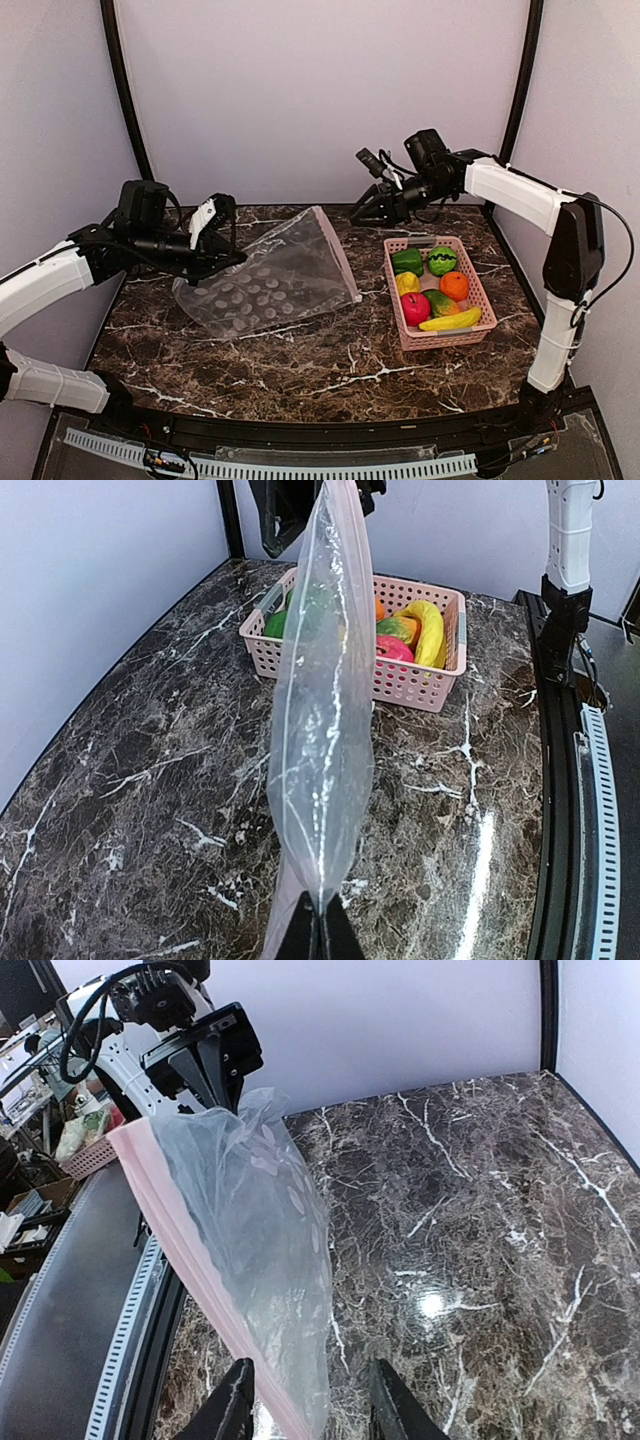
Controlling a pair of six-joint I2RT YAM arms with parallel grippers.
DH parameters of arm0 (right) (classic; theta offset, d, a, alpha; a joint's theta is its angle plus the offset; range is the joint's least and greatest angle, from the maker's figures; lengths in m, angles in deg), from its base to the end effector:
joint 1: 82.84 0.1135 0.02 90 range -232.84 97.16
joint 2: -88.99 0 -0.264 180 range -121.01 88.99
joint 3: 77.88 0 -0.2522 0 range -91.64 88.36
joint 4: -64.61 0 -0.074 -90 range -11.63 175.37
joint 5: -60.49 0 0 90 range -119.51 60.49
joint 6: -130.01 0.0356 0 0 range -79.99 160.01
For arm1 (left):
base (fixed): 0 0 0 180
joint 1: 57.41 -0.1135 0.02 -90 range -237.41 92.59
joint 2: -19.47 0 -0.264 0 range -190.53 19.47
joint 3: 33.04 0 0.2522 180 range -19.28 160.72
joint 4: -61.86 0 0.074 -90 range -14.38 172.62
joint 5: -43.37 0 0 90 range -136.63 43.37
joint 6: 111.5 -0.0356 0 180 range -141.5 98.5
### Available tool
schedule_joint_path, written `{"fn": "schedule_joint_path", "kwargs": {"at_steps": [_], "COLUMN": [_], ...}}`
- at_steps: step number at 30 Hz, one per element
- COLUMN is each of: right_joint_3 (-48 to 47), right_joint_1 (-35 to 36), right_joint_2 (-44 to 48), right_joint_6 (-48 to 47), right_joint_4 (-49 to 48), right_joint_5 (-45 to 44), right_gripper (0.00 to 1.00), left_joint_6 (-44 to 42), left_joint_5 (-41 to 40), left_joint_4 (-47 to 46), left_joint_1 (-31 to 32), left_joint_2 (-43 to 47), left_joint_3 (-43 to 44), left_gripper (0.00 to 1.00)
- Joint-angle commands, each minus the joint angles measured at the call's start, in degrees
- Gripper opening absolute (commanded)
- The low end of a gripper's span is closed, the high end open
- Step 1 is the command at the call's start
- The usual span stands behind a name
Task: Place the food in the zip-top bag and seal the zipper
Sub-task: Pick up the zipper food storage bag at the center of the board, then pass from the left arm to the right
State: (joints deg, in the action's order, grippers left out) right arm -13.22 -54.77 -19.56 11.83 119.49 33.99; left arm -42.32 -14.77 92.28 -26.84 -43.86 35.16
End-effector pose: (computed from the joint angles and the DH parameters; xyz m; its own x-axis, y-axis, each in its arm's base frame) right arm 0.3507 0.2231 0.3267 -0.2306 -0.3618 -0.9033 -0.9601 -0.0663 0.2716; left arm 0.2030 -0.1417 0.3259 -0.0478 0.3789 -0.9242 0.9190 0.3792 0.1079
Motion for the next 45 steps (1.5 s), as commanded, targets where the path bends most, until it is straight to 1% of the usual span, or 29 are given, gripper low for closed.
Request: {"fn": "schedule_joint_path", "kwargs": {"at_steps": [1,6,8,13,19,24,28,30,43,45], "right_joint_3": [3.98,4.76,5.67,7.73,7.45,7.35,7.45,7.58,8.04,8.0], "right_joint_1": [0.49,0.65,0.83,1.08,1.98,3.38,4.05,4.25,5.01,5.07], "right_joint_2": [1.49,0.28,-0.15,-0.67,-1.2,-1.4,-1.62,-1.71,-3.72,-3.94], "right_joint_6": [-4.86,-8.76,-9.37,-5.87,-3.96,-3.82,-3.07,-2.39,-0.57,-0.28], "right_joint_4": [1.25,5.42,5.72,1.02,-1.89,-2.52,-3.2,-3.84,-5.85,-5.95], "right_joint_5": [3.34,3.83,2.76,-0.14,-1.17,-2.2,-3.4,-3.84,-5.03,-4.94], "right_gripper": [0.39,0.4,0.4,0.38,0.32,0.26,0.24,0.21,0.15,0.05], "left_joint_6": [0.21,1.74,2.55,2.97,2.9,2.6,2.58,2.55,1.28,1.16], "left_joint_5": [-0.08,-0.06,0.07,0.31,0.78,0.87,1.04,1.28,1.36,1.21], "left_joint_4": [-1.25,-3.14,-4.04,-5.2,-5.05,-4.51,-4.29,-4.18,-3.82,-3.83], "left_joint_1": [0.37,0.37,0.37,0.37,0.35,0.37,0.37,0.37,0.35,0.37], "left_joint_2": [-0.49,-0.96,-1.08,-1.35,-2.71,-3.83,-4.29,-4.34,-4.32,-4.49], "left_joint_3": [0.07,-0.05,-0.36,-0.91,-0.06,0.99,1.35,1.46,2.68,2.85], "left_gripper": [0.01,0.01,0.01,0.01,0.01,0.01,0.01,0.01,0.01,0.01]}}
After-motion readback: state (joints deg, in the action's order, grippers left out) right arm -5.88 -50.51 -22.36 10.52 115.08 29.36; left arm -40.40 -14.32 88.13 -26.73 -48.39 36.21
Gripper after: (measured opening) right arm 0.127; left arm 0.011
